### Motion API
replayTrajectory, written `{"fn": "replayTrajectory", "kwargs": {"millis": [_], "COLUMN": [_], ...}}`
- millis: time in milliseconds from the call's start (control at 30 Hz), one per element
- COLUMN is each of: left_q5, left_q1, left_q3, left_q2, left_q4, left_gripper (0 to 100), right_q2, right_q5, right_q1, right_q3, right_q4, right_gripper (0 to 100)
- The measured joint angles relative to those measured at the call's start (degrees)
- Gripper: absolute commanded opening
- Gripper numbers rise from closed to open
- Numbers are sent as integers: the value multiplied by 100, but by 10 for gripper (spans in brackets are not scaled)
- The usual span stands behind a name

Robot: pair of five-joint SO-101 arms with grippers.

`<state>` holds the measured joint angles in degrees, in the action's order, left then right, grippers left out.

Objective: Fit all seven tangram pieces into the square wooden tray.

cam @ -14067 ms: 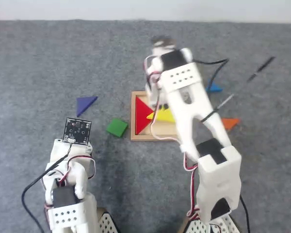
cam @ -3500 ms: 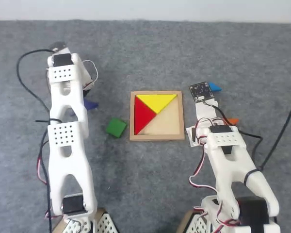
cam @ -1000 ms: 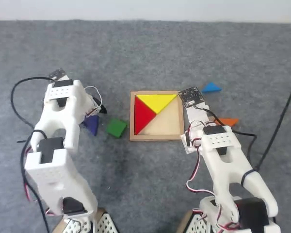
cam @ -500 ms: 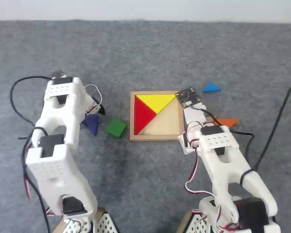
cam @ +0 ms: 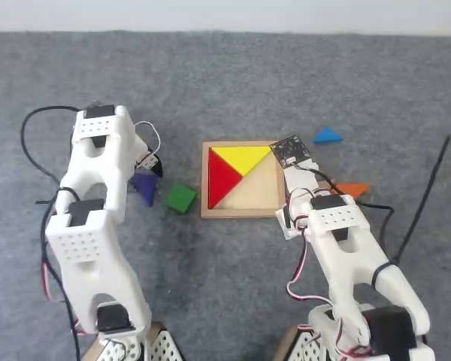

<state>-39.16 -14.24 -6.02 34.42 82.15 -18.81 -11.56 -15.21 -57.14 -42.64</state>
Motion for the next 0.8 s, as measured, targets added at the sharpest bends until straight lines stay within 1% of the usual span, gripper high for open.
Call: {"fn": "replayTrajectory", "kwargs": {"millis": [267,433,467,600,800], "left_q5": [0,79,97,62,185], "left_q1": [114,141,141,105,123], "left_q3": [-9,-9,26,492,1011], "left_q2": [18,26,9,-281,-615], "left_q4": [26,44,44,-149,-563], "left_gripper": [201,272,273,254,198], "right_q2": [0,0,0,0,0], "right_q5": [0,0,0,0,0], "right_q1": [9,0,9,9,9], "right_q3": [0,0,0,0,0], "right_q4": [0,0,0,0,0], "right_gripper": [19,19,19,19,19]}}
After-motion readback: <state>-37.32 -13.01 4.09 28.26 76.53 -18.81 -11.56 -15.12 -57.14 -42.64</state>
